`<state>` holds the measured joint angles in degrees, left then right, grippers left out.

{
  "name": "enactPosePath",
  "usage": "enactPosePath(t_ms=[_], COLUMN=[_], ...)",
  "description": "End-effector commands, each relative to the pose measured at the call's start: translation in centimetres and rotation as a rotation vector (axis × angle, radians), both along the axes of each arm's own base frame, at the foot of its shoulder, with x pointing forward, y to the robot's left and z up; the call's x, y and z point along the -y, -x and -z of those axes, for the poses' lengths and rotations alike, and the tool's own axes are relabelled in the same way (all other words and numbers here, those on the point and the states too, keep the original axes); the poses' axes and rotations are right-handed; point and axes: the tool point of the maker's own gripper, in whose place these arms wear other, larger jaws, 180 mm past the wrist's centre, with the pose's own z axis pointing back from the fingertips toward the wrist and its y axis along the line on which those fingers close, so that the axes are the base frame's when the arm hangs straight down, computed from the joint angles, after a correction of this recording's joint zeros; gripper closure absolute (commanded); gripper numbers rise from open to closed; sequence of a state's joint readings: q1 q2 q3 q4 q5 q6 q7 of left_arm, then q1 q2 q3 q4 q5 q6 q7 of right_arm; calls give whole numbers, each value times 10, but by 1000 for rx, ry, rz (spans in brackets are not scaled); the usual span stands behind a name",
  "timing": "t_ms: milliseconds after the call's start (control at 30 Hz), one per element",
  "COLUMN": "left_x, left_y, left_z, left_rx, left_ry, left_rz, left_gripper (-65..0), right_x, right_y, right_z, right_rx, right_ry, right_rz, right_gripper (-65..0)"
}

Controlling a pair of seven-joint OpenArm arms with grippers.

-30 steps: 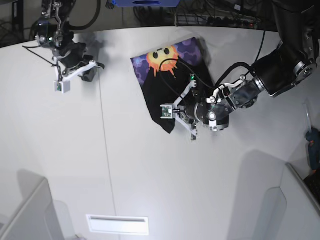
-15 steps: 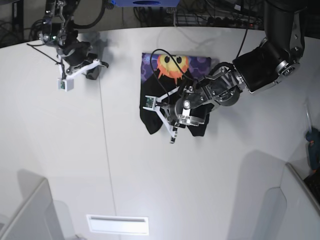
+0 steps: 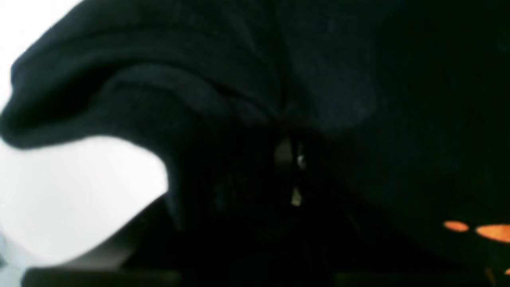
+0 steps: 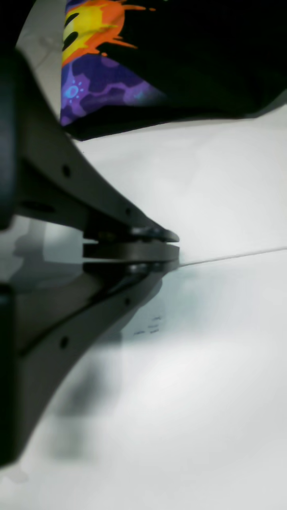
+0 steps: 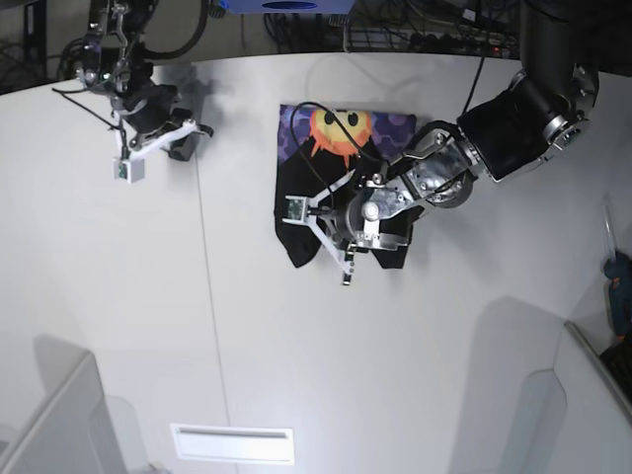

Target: Fold the T-shirt properly

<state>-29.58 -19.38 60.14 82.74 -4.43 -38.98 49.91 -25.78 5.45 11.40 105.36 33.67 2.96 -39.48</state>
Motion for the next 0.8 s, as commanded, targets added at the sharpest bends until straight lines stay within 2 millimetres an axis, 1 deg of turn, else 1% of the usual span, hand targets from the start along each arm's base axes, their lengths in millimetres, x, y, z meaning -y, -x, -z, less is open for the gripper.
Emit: enactPosePath(t_ms=[0,67,300,700,733,767], left_x=[-6,-6,-5,-6,-6,-6], left_y=[5,5,8,1,0,0], left_z=[3,1,3,-2,-3,-3], left_rx=[-47,-64,-69,-52,-50,-50], left_ry=[-7,11,13,13,13,13], left_rz=[-28,-52,-49,-56,-57,-57], left_gripper=[0,0,0,0,-28,-95], right_x=[3,4,3,1,1,1], right_y=[-5,-5,-5,-3,-3,-3], right_z=[-7,-7,-7,-6,-6,-6], right_rx=[31,31,30,26,26,26], right_ry=[4,5,5,2,2,2], right_rz=[5,4,2,-3,-3,-4], right_gripper=[0,0,0,0,0,0])
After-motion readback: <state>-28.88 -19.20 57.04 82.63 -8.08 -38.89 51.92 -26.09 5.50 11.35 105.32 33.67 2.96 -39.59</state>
